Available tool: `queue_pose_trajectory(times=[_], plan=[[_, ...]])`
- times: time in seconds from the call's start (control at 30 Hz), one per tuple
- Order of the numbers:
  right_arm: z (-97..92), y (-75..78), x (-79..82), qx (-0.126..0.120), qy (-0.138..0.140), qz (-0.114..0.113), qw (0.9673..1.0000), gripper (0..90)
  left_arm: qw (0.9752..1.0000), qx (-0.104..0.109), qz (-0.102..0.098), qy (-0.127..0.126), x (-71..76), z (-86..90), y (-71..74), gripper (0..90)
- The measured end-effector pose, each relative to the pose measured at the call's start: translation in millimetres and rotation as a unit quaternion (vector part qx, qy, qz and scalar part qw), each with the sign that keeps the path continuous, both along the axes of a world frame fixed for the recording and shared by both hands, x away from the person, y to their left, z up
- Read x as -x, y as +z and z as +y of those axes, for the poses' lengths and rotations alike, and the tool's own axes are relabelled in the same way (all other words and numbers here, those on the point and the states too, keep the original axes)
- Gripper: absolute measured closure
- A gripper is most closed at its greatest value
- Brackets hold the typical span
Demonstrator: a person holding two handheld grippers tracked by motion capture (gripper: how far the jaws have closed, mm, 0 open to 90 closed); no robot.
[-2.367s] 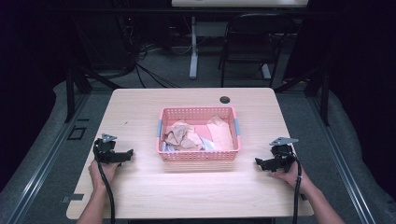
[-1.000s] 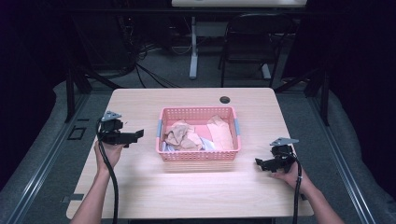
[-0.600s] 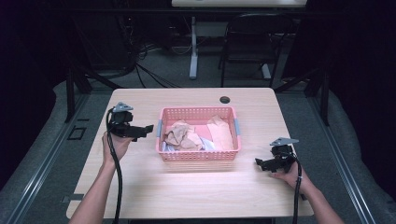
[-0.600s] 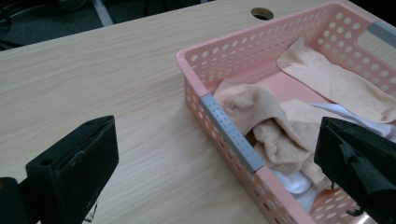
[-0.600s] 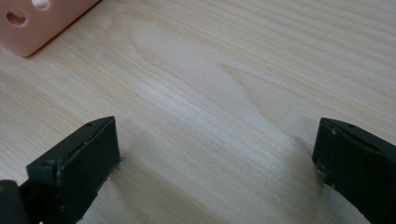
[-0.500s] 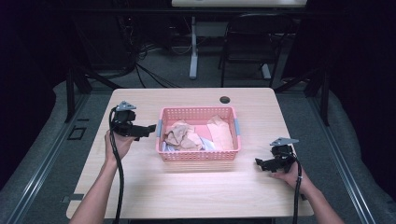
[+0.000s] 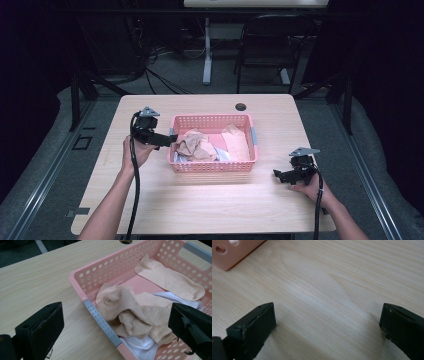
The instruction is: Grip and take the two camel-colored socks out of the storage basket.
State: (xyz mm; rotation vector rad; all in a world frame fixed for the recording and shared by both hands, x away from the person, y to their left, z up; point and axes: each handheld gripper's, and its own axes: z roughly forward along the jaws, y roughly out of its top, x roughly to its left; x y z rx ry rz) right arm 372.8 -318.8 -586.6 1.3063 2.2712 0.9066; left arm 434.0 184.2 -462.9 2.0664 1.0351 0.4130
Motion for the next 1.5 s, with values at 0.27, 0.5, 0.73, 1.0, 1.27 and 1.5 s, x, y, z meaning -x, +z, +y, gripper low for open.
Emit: queue_pose_trajectory(times=[0.27, 0.5, 0.73, 1.0, 1.27, 1.5], plan=[[0.0, 0.0, 0.0, 0.0, 0.0, 0.0, 1.0, 0.0, 0.9993, -0.021, 0.018, -0.023, -5.2, -15.4, -5.4, 3.4], [-0.1, 0.0, 0.0, 0.0, 0.0, 0.0, 1.0, 0.0, 0.9984, -0.031, 0.026, -0.04, -8.5, -31.3, -10.7, 13.4], [0.0, 0.0, 0.1, -0.002, 0.001, 0.001, 1.0, 0.0, 0.9973, -0.043, 0.039, -0.044, -11.8, -38.7, -15.3, 15.1], [0.0, 0.0, 0.2, 0.0, 0.0, 0.0, 1.0, 0.0, 0.9952, -0.057, 0.063, -0.048, -17.4, -47.2, -22.5, 19.9], [0.0, 0.0, 0.3, 0.0, 0.0, 0.0, 1.0, 0.0, 0.9918, -0.079, 0.085, -0.055, -22.0, -53.8, -27.5, 33.5], [0.1, 0.3, 0.5, 0.0, -0.001, 0.002, 1.0, 0.0, 0.9902, -0.081, 0.098, -0.058, -26.2, -57.1, -23.7, 43.3]])
